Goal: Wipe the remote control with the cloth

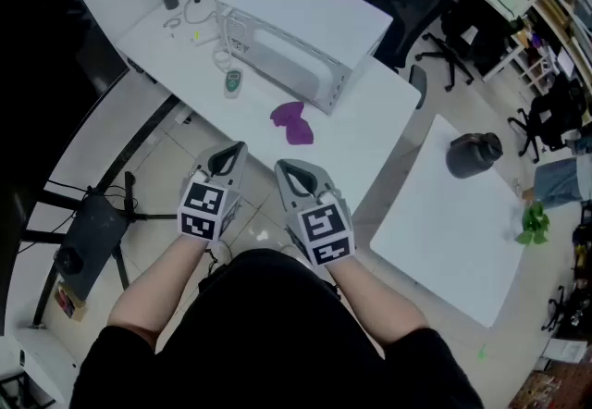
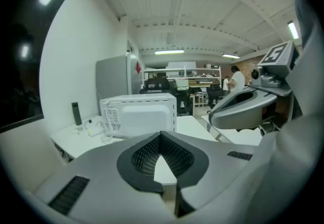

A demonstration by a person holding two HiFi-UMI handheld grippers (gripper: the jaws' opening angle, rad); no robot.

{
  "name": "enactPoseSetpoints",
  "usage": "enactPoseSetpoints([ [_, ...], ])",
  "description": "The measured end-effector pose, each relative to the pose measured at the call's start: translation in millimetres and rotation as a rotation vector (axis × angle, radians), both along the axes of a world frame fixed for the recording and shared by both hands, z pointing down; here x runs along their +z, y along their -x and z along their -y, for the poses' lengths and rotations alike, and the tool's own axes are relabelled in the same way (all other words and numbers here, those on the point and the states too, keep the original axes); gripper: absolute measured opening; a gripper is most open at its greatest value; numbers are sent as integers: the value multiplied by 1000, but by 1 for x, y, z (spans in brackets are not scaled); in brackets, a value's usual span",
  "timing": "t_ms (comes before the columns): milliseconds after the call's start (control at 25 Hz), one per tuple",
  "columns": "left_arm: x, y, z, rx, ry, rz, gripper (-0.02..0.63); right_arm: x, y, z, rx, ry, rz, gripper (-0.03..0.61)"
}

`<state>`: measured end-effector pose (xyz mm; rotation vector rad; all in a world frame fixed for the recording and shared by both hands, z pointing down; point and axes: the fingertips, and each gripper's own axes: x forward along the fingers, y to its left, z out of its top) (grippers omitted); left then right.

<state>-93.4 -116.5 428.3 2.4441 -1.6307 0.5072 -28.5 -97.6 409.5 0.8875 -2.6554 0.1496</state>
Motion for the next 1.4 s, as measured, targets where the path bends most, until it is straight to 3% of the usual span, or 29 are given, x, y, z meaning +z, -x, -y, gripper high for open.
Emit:
enactPoseSetpoints([
  [160,24,17,29,-95,39,10,18,8,-17,4,-10,14,-16,20],
  [240,35,27,48,-134,76,12,102,13,-21,10,-8,30,-19,20],
  [520,94,81,128,-263,214,-10,233,35,-13,46,21,82,-40,20],
  [960,194,131,256,-367,447,-39,278,86,27,133,99,213,-105,20],
  [1280,237,144,287,-413,556,-37,288,113,39,171,141,274,-101,20],
  [1400,241,145,289,-410,555,-12,266,121,37,177,150,287,-98,20],
])
